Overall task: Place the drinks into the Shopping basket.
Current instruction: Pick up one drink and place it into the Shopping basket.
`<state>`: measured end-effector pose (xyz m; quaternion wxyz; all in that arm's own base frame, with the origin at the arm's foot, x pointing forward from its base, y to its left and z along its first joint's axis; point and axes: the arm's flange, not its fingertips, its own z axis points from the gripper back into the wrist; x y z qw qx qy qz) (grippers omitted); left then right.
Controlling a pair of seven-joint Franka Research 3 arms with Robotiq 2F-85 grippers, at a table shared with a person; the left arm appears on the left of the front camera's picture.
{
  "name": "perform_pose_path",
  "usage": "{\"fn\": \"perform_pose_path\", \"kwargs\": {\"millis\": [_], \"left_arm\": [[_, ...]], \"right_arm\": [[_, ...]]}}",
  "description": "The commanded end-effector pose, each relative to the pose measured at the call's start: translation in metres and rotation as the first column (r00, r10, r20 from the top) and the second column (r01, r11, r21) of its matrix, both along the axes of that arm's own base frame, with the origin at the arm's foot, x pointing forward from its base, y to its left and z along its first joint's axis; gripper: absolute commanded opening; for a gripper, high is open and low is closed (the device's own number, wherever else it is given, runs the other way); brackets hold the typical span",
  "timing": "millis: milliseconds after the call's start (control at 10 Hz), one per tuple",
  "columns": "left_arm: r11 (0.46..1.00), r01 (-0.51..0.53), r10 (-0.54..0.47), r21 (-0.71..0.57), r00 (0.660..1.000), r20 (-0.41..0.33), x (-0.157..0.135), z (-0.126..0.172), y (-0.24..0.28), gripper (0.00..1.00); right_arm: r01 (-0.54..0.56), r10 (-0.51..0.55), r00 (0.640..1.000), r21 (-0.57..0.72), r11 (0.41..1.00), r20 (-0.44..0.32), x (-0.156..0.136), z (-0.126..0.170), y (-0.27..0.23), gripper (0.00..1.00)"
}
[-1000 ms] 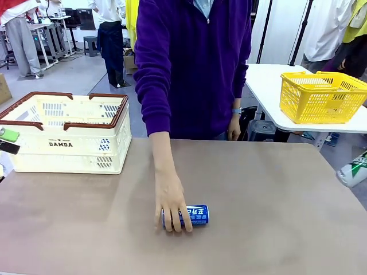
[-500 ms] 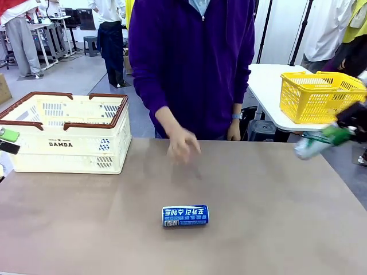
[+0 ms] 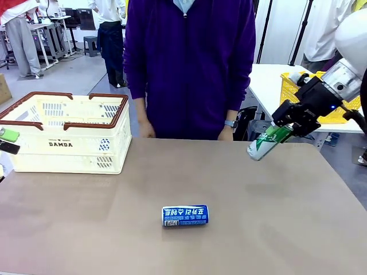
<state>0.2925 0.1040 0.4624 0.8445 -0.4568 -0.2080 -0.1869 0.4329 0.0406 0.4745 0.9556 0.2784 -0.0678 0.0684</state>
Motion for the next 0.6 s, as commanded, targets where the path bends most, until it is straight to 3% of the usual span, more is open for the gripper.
{"fn": "perform_pose_path", "kwargs": {"millis": [0,200,500], "left_arm": [[1.0,-0.005,0.006,-0.018,1.0,0.004,0.0,0.002,-0.001,1.0],[1.0,-0.005,0.006,-0.018,1.0,0.004,0.0,0.002,-0.001,1.0],[1.0,-0.005,0.006,-0.018,1.0,0.004,0.0,0.002,-0.001,1.0]], "right_arm": [[0.025,-0.025,0.999,-0.027,0.999,0.021,-0.007,0.008,0.002,0.0],[0.014,-0.013,1.0,-0.022,1.0,0.025,-0.008,0.006,0.023,0.0],[-0.112,0.112,0.993,-0.002,0.994,0.03,0.008,-0.001,0.102,0.0]]}}
